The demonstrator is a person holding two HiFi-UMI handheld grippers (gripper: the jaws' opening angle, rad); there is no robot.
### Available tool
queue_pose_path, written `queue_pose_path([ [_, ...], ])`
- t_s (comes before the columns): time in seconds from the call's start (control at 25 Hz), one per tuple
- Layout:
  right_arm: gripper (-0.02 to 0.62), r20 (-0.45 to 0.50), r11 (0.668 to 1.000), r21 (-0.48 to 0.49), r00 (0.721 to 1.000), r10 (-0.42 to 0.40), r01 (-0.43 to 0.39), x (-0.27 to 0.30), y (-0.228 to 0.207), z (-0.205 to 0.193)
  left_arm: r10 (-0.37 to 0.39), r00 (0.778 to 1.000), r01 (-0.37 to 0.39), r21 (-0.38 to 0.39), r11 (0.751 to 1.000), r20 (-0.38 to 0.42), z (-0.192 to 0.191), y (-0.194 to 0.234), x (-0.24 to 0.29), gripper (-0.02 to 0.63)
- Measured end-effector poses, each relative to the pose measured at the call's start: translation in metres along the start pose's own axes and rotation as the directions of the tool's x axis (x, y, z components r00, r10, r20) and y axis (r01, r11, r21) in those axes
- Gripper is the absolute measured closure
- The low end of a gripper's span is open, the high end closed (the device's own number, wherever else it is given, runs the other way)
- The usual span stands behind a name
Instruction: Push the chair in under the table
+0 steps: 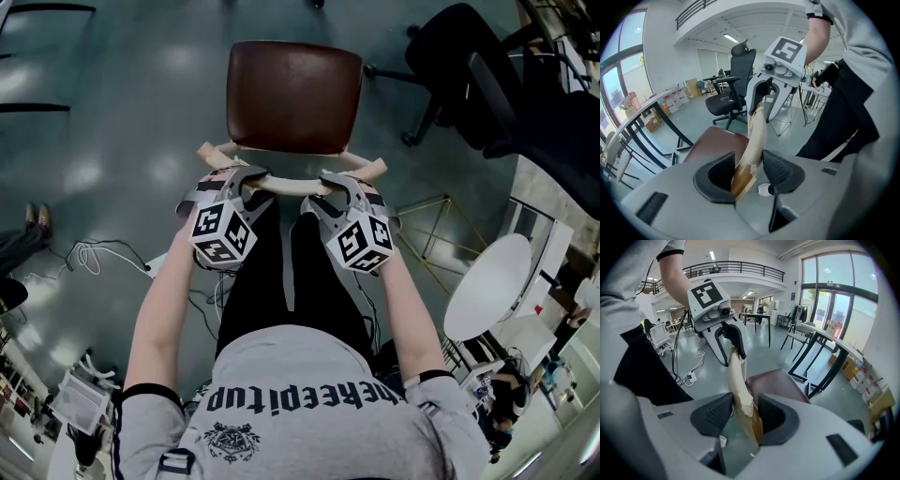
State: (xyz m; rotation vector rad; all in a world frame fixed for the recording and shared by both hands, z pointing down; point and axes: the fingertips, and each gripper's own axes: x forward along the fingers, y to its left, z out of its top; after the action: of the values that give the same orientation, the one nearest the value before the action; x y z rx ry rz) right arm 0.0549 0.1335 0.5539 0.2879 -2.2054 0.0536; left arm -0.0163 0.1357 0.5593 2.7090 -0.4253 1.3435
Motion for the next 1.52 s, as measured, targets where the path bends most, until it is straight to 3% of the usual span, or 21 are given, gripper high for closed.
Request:
queue_pose_path([
  [1.2,0.422,0.035,0.998,0.016,0.997,-0.064,0.063,0.019,-0.011,0.027,0.015,1.0,-0.015,-0.004,1.0,-0.011,-0.017,0.034,-0.012,0.397],
  [1.52,0.41,0.012,0.988,0.016,0.988,-0.153,0.153,0.024,-0.062,0.029,0.057,0.998,-0.057,-0.018,0.998,0.017,-0.003,0.077,0.002,0.393],
])
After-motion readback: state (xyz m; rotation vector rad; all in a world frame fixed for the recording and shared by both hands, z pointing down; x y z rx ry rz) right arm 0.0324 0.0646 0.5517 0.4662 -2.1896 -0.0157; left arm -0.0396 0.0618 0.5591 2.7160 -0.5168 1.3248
